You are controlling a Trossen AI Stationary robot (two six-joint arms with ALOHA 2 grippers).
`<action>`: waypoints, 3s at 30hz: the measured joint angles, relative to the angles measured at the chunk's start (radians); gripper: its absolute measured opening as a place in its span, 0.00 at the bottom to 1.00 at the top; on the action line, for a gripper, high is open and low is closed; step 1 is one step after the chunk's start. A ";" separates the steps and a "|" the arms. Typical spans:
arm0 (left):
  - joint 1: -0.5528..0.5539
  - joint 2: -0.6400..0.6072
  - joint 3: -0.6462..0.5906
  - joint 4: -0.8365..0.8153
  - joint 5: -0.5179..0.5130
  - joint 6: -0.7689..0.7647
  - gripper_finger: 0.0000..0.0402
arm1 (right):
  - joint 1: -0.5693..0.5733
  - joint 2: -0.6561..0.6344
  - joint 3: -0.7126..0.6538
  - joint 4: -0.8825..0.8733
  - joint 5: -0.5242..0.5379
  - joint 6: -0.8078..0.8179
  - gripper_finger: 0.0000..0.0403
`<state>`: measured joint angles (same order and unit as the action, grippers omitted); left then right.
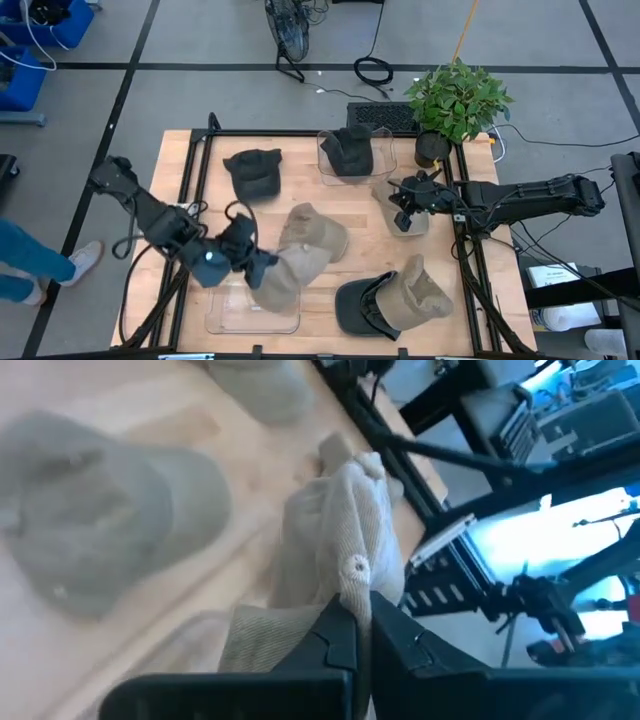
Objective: Pick & Place hat
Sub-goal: Put the brown cap into the bottom transparent bin
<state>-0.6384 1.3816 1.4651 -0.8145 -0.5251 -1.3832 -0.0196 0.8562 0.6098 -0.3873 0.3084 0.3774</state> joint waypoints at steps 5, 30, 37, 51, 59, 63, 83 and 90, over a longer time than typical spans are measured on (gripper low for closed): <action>-0.060 0.061 0.000 -0.027 -0.005 -0.104 0.02 | 0.002 0.000 0.000 0.018 0.000 0.003 0.00; -0.142 0.150 -0.051 -0.432 0.134 -0.659 0.04 | 0.002 0.000 0.000 0.099 -0.001 -0.023 0.00; -0.142 0.150 -0.182 -0.352 0.203 -0.748 0.03 | 0.002 0.000 0.000 0.099 -0.001 -0.023 0.00; -0.142 0.150 -0.196 -0.435 0.203 -0.751 0.35 | 0.002 0.000 0.000 0.099 0.001 -0.050 0.00; -0.141 0.104 -0.196 -0.496 0.182 -0.767 0.52 | 0.002 0.000 0.000 0.099 0.002 -0.060 0.00; -0.140 0.065 -0.196 -0.499 0.139 -0.766 0.57 | 0.002 0.000 0.000 0.099 0.002 -0.076 0.00; 0.053 -0.008 -0.196 -0.605 0.045 -0.480 0.52 | 0.002 0.000 0.000 0.135 0.003 -0.095 0.00; 0.209 -0.008 -0.196 -0.515 0.043 -0.169 0.46 | 0.001 0.000 0.001 0.135 0.003 -0.095 0.00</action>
<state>-0.4298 1.3731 1.2686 -1.3291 -0.4816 -1.5520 -0.0183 0.8566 0.6106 -0.2520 0.3115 0.2829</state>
